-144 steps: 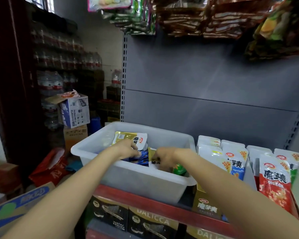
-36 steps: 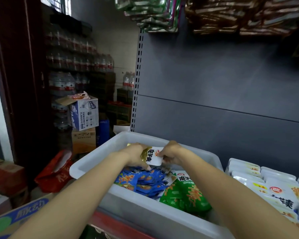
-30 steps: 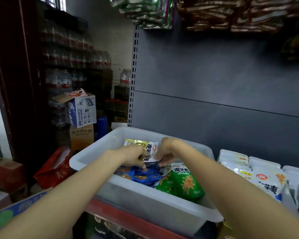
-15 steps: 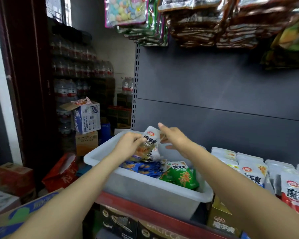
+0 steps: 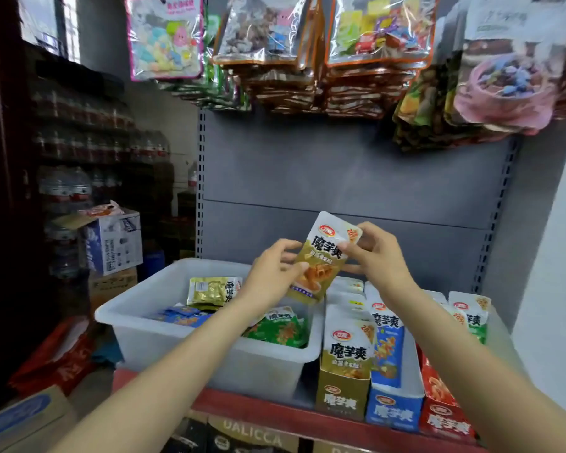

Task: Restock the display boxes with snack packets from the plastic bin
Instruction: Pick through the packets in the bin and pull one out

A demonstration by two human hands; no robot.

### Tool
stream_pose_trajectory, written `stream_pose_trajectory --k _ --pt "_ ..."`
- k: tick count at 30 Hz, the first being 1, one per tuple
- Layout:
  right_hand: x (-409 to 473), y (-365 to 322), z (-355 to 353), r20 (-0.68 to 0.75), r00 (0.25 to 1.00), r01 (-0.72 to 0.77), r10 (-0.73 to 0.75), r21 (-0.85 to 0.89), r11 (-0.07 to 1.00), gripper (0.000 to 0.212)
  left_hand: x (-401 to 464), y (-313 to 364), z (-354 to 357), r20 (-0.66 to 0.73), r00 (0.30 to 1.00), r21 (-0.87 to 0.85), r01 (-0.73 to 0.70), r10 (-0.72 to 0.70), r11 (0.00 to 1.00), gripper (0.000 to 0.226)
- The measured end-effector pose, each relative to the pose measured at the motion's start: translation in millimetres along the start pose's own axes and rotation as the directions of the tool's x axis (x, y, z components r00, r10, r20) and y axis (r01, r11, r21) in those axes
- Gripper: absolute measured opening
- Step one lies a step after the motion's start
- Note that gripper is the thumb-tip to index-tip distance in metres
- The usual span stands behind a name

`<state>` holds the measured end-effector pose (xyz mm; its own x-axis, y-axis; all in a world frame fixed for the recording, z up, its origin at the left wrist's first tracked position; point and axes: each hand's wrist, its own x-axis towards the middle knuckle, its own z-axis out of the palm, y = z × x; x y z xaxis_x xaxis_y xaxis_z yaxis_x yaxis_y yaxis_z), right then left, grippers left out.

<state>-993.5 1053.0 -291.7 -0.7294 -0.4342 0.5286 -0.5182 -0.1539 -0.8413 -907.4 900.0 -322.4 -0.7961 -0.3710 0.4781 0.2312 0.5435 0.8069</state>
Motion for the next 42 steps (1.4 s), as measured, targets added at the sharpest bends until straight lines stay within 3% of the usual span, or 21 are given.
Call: stream_pose_trajectory --k 2,5,8,10,14,19,23,27,30,34,37,42 --pt "-2 1 -25 -0.103 0.995 0.008 -0.01 -0.018 1.0 0.008 -1 6 18 0.069 0.996 0.101 0.051 -0.058 0.994 0.047" --pt "-4 8 -54 -0.178 0.984 -0.009 -0.002 -0.059 0.998 0.006 -9 14 37 0.262 0.964 0.245 -0.015 -0.051 0.969 0.057" --pt "-7 15 -69 -0.191 0.982 -0.01 -0.006 -0.085 0.996 0.01 -17 19 43 0.523 0.848 0.298 -0.09 -0.083 0.95 0.064" --pt "-7 17 -73 -0.203 0.979 0.0 -0.017 -0.084 0.996 0.009 -17 16 43 0.586 0.8 0.366 -0.12 -0.129 0.923 0.066" --pt "-6 20 -71 -0.153 0.988 -0.005 -0.01 -0.1 0.995 0.013 -16 10 46 0.503 0.854 0.53 -0.182 -0.134 0.829 0.067" --pt "-1 17 -72 -0.11 0.994 -0.011 0.0 -0.103 0.995 0.005 -18 9 44 0.483 0.875 0.483 -0.238 -0.029 0.842 0.054" --pt "1 14 -76 -0.159 0.987 0.007 -0.018 -0.07 0.997 0.004 -19 8 44 0.488 0.872 0.452 -0.289 0.037 0.844 0.039" --pt "0 20 -74 -0.106 0.994 -0.026 0.016 -0.091 0.995 0.004 -19 9 45 0.484 0.873 0.432 -0.293 0.055 0.853 0.041" --pt "-6 27 -68 0.018 0.998 -0.058 0.063 -0.191 0.98 0.009 -22 8 44 0.469 0.883 0.418 -0.249 0.027 0.874 0.049" --pt "-15 36 -58 0.149 0.988 0.03 0.037 -0.419 0.908 0.032 -24 6 43 0.463 0.886 0.43 -0.242 0.018 0.87 0.052" --pt "-19 42 -52 0.221 0.971 0.072 0.087 -0.623 0.779 0.027 -26 4 38 0.48 0.877 0.459 -0.283 0.033 0.842 0.055" --pt "-19 42 -49 0.237 0.968 0.119 0.082 -0.722 0.681 0.022 -29 4 30 0.488 0.872 0.472 -0.299 0.037 0.829 0.057"
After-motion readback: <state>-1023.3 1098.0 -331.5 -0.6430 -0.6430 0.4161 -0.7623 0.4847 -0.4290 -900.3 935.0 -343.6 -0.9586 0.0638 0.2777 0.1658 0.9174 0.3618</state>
